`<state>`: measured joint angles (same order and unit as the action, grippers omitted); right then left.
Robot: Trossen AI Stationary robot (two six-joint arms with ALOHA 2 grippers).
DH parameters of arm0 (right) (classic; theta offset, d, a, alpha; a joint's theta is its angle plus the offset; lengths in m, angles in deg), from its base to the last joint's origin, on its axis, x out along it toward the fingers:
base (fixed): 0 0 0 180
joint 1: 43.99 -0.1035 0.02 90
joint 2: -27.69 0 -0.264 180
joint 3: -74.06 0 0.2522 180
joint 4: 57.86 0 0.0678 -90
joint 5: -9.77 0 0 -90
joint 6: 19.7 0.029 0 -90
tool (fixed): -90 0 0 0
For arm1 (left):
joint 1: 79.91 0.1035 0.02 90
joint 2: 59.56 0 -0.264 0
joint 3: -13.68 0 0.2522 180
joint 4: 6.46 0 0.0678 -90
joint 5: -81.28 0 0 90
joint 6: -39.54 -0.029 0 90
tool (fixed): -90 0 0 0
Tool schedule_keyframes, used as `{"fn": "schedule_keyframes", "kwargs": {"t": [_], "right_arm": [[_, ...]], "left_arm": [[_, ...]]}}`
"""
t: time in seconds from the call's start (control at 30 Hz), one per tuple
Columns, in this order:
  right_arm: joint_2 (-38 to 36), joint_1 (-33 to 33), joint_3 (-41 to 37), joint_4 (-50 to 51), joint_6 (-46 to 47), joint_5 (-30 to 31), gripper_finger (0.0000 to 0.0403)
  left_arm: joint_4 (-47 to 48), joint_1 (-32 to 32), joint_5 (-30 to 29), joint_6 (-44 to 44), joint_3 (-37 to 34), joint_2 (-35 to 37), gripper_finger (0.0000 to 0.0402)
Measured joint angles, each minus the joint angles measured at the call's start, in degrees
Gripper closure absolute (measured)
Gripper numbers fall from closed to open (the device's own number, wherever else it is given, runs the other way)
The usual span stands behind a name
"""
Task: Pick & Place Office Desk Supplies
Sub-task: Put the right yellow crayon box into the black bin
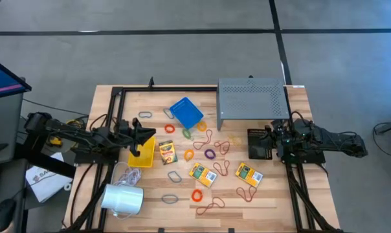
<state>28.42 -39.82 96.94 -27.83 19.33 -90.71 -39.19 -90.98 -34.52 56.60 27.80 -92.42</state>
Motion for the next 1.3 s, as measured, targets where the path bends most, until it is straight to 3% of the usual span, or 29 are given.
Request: {"fn": "schedule_keyframes", "kwargs": {"t": [0.23,0.5,0.67,0.77,0.83,0.97,1.3], "right_arm": [[0.0,0.1,0.0,-0.6,0.0,0.0,0.039],[0.0,0.1,0.0,-1.3,-5.9,0.8,0.039],[0.0,0.1,0.0,-12.1,-3.7,3.1,0.039],[0.0,0.1,0.0,-17.8,-10.7,4.1,0.039],[0.0,0.1,0.0,-19.6,-13.6,8.1,0.039],[0.0,0.1,0.0,-24.5,-9.3,11.6,0.039],[6.6,-2.1,0.8,-36.3,0.4,4.7,0.039]], "left_arm": [[-5.0,0.0,-0.5,-1.1,0.0,0.0,0.0358],[-5.0,0.0,-7.3,1.9,0.0,-0.2,0.0358],[-5.0,0.0,-7.3,4.3,0.0,-0.3,0.0358],[-5.0,0.0,-7.3,5.7,0.0,-0.3,0.0358],[-5.0,0.0,-7.2,5.8,0.0,-0.3,0.0358],[-5.5,0.0,-7.2,5.9,0.0,-0.3,0.0358],[-6.4,0.0,-7.2,5.9,1.6,-0.6,0.0358]]}}
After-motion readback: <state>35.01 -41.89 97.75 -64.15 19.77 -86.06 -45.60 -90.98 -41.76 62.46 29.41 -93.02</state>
